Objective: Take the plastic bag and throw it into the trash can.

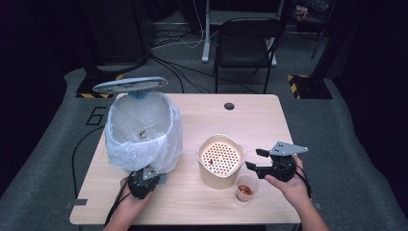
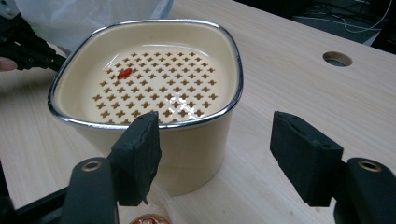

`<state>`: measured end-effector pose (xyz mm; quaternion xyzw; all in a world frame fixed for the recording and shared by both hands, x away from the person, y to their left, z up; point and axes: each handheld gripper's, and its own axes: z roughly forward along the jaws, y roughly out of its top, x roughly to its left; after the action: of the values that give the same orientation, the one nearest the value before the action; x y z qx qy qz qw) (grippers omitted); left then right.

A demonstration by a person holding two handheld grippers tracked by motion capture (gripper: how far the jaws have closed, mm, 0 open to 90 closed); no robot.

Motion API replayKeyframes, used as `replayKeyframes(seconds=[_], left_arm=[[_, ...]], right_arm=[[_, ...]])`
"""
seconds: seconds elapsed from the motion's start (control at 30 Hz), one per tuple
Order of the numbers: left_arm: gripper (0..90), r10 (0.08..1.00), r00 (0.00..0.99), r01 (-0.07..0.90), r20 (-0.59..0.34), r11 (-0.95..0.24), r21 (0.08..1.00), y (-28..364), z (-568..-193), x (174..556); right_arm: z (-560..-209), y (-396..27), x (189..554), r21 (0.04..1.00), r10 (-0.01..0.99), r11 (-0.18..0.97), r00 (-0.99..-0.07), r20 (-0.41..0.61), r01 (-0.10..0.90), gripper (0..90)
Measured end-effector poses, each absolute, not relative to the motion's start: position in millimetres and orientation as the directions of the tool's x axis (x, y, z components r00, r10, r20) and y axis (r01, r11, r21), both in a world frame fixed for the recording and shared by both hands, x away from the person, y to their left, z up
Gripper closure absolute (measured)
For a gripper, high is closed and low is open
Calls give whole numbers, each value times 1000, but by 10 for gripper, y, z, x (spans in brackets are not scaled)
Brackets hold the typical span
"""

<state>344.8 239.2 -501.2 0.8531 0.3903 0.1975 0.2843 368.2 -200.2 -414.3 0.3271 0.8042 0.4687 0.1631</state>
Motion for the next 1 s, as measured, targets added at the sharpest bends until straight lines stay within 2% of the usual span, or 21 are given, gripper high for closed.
replayKeyframes(seconds=[0.23, 0.43, 0.53, 0.8, 1.0], left_arm=[[900, 778, 618, 554, 117, -536, 636, 2394, -5009, 3448], [900, 778, 617, 555, 117, -535, 637, 2393, -5010, 3448], [900, 778, 617, 555, 116, -535, 637, 2393, -5010, 3447], [900, 778, 617, 555, 116, -535, 637, 2393, -5010, 3447], [900, 777, 618, 554, 117, -536, 636, 2394, -5009, 3448]], right_arm=[[-4256, -2002, 3596, 858, 671, 343, -739, 62, 383, 256], [-4356, -1965, 3484, 850, 661, 374, -749, 35, 371, 147], [-4393, -1947, 3447, 848, 650, 387, -760, 27, 362, 140], [-4474, -1886, 3362, 847, 645, 386, -763, 36, 366, 56], [-4518, -1839, 3305, 842, 622, 400, -782, 40, 361, 49]])
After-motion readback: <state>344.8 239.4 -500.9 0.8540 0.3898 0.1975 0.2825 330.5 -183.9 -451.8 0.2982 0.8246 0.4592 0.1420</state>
